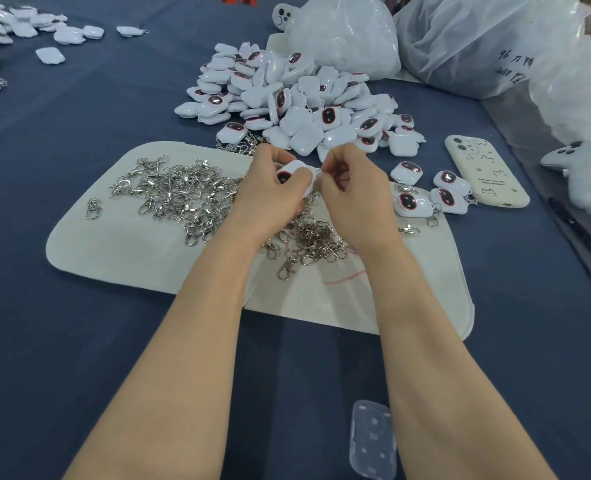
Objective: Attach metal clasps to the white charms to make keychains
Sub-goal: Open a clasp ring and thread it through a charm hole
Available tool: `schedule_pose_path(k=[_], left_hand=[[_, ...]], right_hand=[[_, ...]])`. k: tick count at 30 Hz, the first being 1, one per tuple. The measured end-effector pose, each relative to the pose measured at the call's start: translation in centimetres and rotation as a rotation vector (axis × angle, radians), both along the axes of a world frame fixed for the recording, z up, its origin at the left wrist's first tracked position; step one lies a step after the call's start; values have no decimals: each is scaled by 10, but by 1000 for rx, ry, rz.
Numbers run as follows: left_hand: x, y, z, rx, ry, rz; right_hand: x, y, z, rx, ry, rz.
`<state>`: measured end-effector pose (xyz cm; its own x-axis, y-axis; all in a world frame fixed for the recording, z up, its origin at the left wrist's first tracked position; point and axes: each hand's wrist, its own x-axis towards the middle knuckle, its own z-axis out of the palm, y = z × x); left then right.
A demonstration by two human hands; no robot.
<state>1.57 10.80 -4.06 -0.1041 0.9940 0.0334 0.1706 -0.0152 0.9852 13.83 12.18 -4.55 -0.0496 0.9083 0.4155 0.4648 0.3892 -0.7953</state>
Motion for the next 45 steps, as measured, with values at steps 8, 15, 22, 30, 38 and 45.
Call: schedule_pose_path(k=[8, 15, 22, 30, 38, 45], left_hand=[[-2, 0, 0, 4, -36, 48], [0, 0, -1, 5, 11, 6], [-2, 0, 0, 9, 15, -1], [-1, 0, -3, -31, 3, 7], [-1, 1, -2, -1, -8, -8], [-2, 1, -5, 14, 10, -30]], right_hand=[[6, 2, -2, 7, -44, -69], [0, 1, -4, -5, -55, -18], [1, 0, -3, -4, -47, -8], [-1, -1, -1, -16, -33, -24], [-2, -1, -3, -53, -54, -26], [-1, -2, -2, -66, -63, -10]])
